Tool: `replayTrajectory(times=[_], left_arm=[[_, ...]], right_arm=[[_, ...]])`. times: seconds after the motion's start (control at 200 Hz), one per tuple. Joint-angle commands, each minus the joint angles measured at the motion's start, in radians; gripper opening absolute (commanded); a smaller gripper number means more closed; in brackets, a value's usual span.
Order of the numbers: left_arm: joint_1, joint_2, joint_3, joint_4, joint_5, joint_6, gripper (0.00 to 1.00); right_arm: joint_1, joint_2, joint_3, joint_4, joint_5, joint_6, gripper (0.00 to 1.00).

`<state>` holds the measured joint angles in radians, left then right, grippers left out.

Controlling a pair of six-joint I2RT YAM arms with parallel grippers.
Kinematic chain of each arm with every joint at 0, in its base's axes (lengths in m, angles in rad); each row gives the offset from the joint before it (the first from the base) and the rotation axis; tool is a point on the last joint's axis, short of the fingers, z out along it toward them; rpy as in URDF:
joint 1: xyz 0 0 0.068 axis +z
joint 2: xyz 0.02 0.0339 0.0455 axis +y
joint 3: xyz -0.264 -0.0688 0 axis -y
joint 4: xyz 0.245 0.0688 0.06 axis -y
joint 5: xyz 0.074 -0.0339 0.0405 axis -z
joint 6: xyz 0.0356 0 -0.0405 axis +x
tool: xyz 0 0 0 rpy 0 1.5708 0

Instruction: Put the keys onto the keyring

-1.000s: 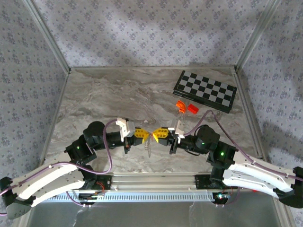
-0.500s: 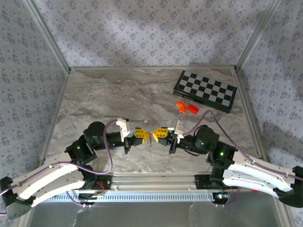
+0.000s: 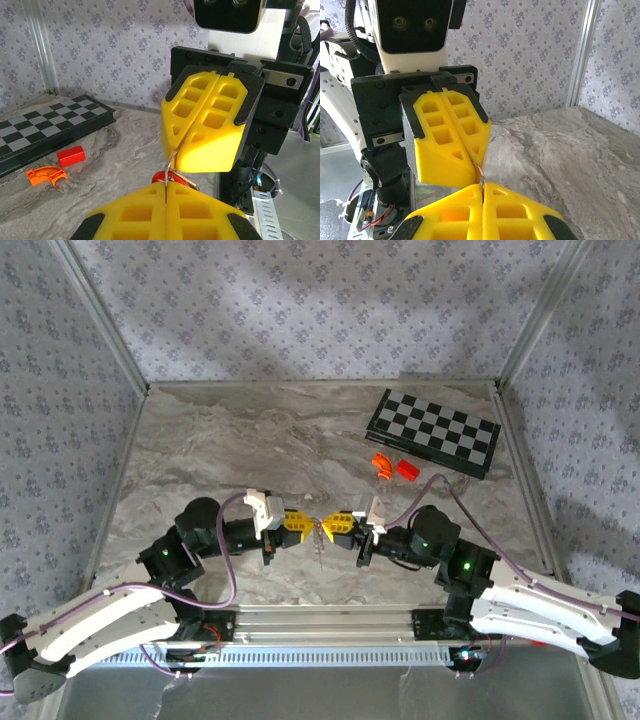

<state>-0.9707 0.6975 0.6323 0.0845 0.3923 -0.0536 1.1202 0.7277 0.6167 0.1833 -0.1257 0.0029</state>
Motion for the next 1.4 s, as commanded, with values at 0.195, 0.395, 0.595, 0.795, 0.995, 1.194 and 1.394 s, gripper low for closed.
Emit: replayTrajectory(times=[0.195, 0.395, 0.595, 0.795, 0.995, 1.194, 1.394], left_arm=[[-0.008, -0.022, 0.01, 0.06, 0.003, -0.011, 0.0], [-0.008, -0.021, 0.009, 0.063, 0.005, -0.013, 0.0], [-0.01, -0.024, 0.009, 0.061, 0.004, -0.012, 0.0], [-0.009, -0.024, 0.009, 0.061, 0.005, -0.011, 0.0], [-0.009, -0.026, 0.008, 0.063, 0.005, -0.01, 0.0], [-0.01, -0.03, 0.006, 0.065, 0.002, -0.009, 0.0], [-0.01, -0.03, 0.006, 0.067, 0.003, -0.01, 0.0]], right_arm=[[0.009, -0.024, -0.024, 0.042, 0.029, 0.012, 0.0], [0.007, -0.039, -0.035, 0.06, 0.026, 0.017, 0.0], [0.006, -0.039, -0.04, 0.075, 0.022, 0.02, 0.0], [0.004, -0.036, -0.045, 0.086, 0.023, 0.022, 0.0], [0.002, -0.036, -0.051, 0.094, 0.024, 0.025, 0.0], [0.0, -0.035, -0.062, 0.114, 0.013, 0.038, 0.0], [-0.001, -0.037, -0.068, 0.128, 0.006, 0.043, 0.0]])
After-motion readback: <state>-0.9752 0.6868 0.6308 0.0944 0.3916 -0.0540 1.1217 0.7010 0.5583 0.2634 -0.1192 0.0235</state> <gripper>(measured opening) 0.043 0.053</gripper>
